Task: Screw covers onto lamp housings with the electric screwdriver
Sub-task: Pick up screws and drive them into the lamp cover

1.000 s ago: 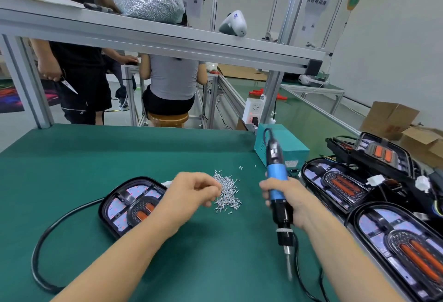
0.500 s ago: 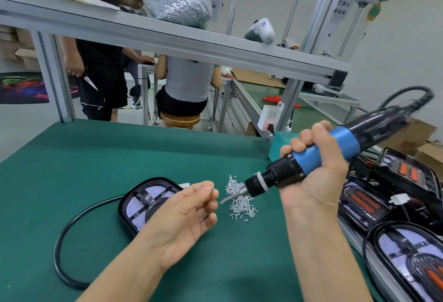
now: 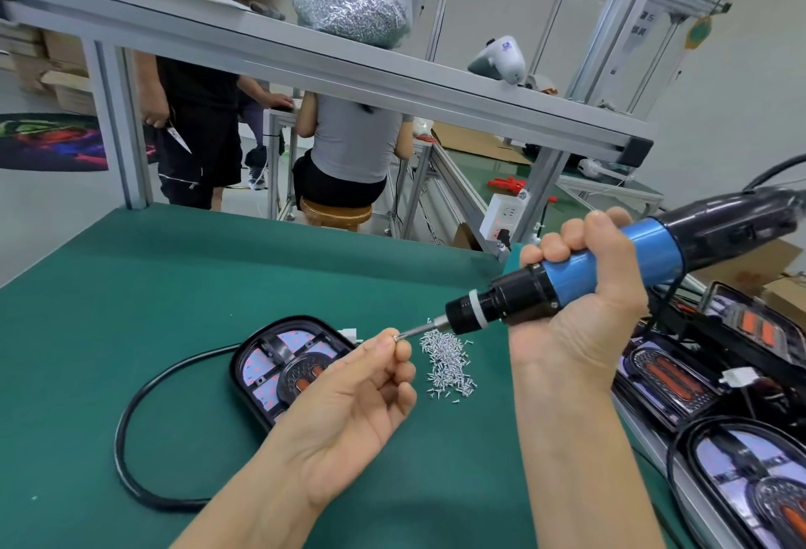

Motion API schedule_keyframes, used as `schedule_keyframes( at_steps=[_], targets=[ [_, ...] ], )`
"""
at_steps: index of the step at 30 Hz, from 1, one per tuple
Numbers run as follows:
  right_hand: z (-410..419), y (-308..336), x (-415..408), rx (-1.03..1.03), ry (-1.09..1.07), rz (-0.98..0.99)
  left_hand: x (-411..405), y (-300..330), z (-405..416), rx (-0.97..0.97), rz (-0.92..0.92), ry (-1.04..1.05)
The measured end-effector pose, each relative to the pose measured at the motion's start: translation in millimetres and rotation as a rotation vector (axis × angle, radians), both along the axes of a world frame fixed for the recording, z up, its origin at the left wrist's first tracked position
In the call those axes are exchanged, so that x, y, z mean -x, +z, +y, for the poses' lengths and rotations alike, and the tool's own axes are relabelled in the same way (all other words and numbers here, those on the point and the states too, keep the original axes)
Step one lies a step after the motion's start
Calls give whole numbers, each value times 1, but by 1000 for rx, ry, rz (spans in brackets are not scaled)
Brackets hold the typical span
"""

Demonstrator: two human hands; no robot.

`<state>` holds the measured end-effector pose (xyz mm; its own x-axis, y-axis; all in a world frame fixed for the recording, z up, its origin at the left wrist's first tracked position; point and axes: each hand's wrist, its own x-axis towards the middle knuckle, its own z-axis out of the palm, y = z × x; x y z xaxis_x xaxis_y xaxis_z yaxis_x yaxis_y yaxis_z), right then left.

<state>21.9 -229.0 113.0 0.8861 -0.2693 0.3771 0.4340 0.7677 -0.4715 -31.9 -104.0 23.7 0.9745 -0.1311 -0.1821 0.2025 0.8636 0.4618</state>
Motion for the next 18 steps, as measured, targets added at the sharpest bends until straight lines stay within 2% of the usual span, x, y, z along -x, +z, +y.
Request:
schedule_keyframes(
  at_steps=[8, 14, 18],
  targets=[
    [2, -3, 1, 1, -7, -4, 1, -1, -4, 4, 9, 46],
    [5, -8, 2, 13, -39, -40, -1, -5, -9, -176, -35, 226],
    [7, -13, 2, 6, -42, -64, -4, -6, -10, -213, -48, 293]
  ],
)
